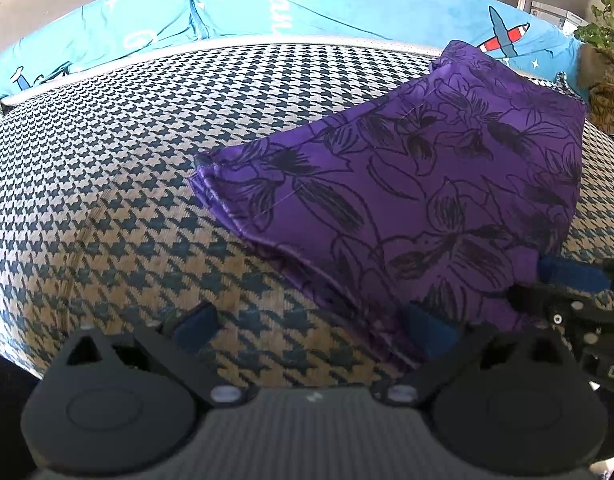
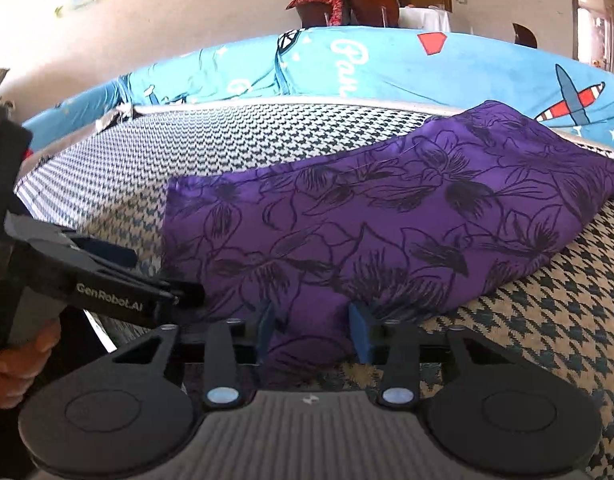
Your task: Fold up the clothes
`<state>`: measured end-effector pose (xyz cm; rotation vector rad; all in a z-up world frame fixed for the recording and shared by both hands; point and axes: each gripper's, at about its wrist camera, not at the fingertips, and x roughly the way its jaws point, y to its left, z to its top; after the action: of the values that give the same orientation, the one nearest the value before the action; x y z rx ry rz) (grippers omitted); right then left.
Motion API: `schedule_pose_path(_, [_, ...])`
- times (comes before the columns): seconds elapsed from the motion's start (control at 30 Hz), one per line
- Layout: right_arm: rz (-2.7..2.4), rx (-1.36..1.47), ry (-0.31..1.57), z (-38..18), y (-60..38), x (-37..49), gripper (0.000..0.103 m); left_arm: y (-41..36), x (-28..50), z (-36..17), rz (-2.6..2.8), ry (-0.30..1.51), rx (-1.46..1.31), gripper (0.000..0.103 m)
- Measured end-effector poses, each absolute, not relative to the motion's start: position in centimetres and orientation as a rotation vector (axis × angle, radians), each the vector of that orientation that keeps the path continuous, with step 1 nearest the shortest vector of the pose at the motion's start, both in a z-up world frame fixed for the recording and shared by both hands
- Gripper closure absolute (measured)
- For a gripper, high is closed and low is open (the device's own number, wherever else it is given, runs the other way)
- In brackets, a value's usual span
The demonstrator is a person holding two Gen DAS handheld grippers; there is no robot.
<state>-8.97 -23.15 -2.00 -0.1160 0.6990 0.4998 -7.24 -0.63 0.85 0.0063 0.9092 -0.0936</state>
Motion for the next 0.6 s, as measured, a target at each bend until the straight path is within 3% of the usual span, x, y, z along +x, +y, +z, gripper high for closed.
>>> schedule_pose_path(0.6, [0.498, -0.086, 0.72, -2.2, -23.6, -10.9, 0.069, -1.3, -7.3, 0.7, -0.07, 0.909, -0.014, 0.0])
